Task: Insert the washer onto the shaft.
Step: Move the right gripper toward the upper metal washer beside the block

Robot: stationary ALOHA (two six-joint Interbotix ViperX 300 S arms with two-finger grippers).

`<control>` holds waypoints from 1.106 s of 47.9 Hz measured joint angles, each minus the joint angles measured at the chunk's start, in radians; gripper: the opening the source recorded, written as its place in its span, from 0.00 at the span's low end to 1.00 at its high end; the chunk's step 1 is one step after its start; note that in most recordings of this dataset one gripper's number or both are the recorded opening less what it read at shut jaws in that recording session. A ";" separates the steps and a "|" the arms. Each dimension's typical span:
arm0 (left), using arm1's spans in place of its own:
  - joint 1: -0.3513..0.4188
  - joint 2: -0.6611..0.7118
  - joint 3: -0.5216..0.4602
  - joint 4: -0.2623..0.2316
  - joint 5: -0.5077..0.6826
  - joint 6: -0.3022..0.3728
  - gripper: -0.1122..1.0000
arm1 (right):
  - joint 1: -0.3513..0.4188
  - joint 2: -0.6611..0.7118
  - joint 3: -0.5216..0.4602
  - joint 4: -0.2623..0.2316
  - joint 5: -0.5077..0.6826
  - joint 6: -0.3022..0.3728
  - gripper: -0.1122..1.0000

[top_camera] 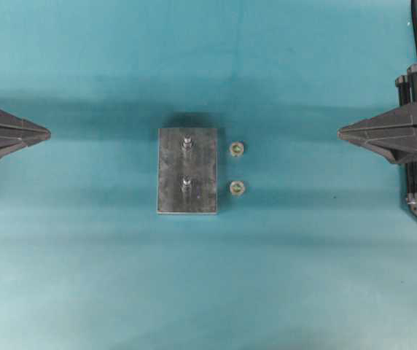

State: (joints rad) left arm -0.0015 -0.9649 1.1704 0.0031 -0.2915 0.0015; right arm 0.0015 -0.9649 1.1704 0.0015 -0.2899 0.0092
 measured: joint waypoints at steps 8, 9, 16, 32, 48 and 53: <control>-0.021 0.089 -0.037 0.006 0.123 -0.012 0.10 | -0.032 -0.005 0.006 0.092 0.075 0.026 0.11; -0.023 0.101 -0.041 0.008 0.141 -0.011 0.10 | -0.038 -0.006 0.006 0.106 0.094 0.032 0.11; -0.020 0.186 -0.075 0.008 0.222 -0.020 0.10 | -0.081 0.000 -0.015 0.146 0.275 0.067 0.11; -0.018 0.316 -0.098 0.009 0.261 -0.020 0.10 | -0.152 0.153 -0.112 0.138 0.525 0.069 0.11; -0.018 0.390 -0.137 0.009 0.385 -0.020 0.10 | -0.152 0.434 -0.242 0.080 0.609 0.067 0.11; -0.018 0.393 -0.144 0.009 0.397 -0.020 0.10 | -0.152 0.505 -0.268 0.080 0.627 0.066 0.11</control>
State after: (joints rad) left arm -0.0199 -0.5722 1.0262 0.0123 0.1058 -0.0184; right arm -0.1503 -0.4602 0.9020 0.0813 0.3375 0.0752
